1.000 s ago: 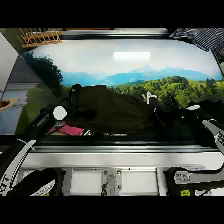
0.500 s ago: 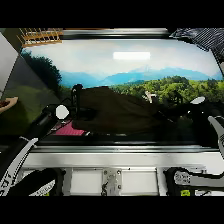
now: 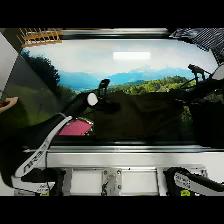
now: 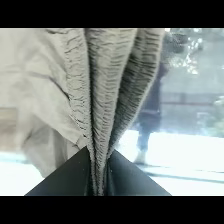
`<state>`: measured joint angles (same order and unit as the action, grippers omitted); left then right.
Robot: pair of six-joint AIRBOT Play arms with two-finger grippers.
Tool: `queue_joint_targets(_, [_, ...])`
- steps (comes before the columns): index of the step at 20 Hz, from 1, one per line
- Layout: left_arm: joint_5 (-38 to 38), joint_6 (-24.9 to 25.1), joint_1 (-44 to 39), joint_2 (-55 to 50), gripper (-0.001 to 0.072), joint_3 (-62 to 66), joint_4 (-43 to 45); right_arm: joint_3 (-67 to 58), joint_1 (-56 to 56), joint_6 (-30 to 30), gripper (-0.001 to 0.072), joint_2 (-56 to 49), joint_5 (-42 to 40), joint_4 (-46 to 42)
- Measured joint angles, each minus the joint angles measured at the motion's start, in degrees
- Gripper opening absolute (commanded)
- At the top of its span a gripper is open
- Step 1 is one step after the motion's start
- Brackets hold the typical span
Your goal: Fold the clothes and pants, and hang the long-sleeved shirts on hangers.
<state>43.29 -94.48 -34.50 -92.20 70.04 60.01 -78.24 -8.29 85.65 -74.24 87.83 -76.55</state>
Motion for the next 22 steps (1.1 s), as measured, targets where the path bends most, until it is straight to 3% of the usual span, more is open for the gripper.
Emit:
queue_joint_targets(5, [1.5, 0.1, -6.9, -13.2, 0.0003, 13.2, -0.8, -5.4, 10.0, 4.5, 0.0017, 0.9, 3.5, -2.9])
queue_joint_targets(11, [4.2, 0.2, -9.6, -22.3, 0.0003, 23.0, -5.7, -7.9, 18.4, 7.3, 0.0017, 1.3, 4.3, -3.6])
queue_joint_targets(16, [5.9, 0.2, -7.8, -22.3, 0.0003, 24.8, -5.9, -8.3, 20.9, 8.5, 0.0017, 1.6, 4.1, -3.9])
queue_joint_targets(22, [12.8, 0.2, 0.1, -13.2, 0.0003, 25.2, 6.2, -8.3, 23.3, 8.7, 0.0017, 1.5, 3.3, -4.1])
